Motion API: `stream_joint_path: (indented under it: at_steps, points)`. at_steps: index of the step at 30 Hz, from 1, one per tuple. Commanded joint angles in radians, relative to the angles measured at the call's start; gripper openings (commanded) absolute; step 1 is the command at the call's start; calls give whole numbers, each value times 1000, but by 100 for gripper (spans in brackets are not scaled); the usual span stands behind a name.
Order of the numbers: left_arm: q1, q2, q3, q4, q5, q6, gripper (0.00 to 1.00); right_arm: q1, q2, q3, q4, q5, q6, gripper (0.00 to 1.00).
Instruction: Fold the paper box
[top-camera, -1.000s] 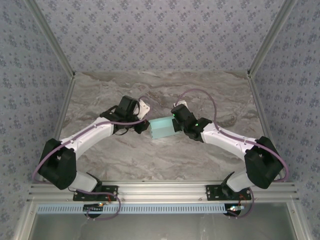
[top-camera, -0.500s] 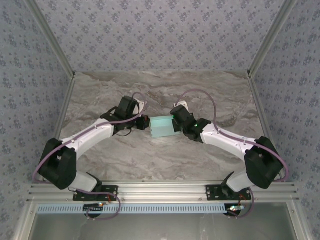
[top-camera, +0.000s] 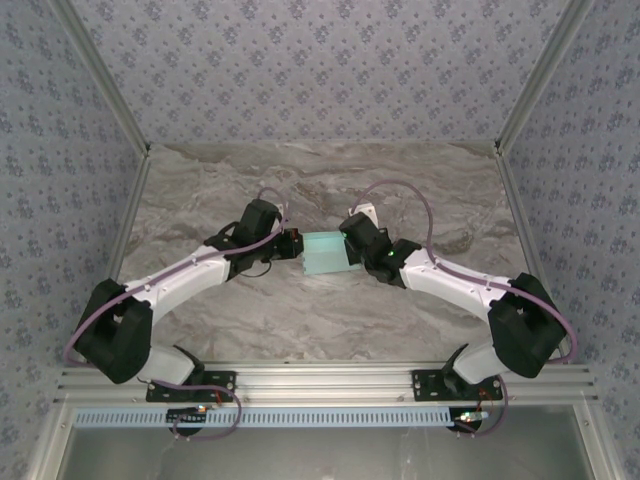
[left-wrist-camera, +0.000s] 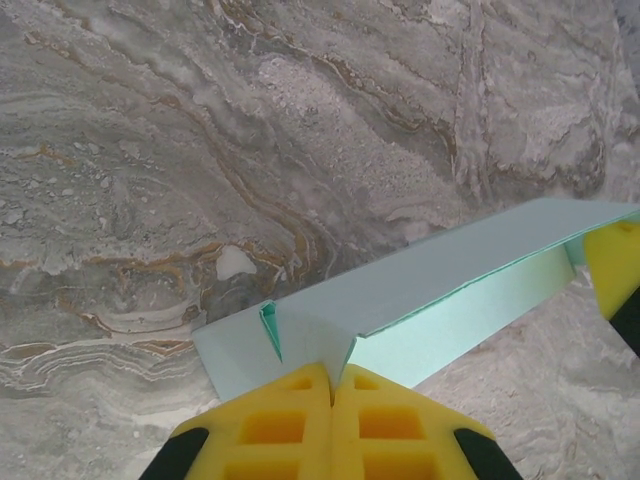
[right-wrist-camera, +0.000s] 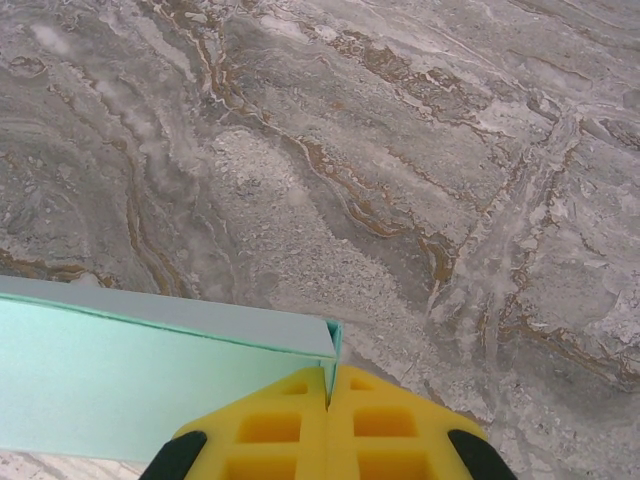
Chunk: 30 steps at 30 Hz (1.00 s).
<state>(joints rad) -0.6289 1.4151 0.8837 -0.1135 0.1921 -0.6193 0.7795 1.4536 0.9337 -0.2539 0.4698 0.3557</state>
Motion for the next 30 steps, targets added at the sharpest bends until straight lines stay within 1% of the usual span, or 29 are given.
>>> stream_joint_path:
  at_steps: [1,15,30]
  points:
    - [-27,-8,-18,83,56,-62,0,30,17,-26,-40,-56,9,0]
    - [-33,-18,-74,174,50,-154,0,36,16,-27,-48,-47,11,0]
    - [-32,-46,-109,228,23,-208,0,41,17,-32,-53,-39,15,0]
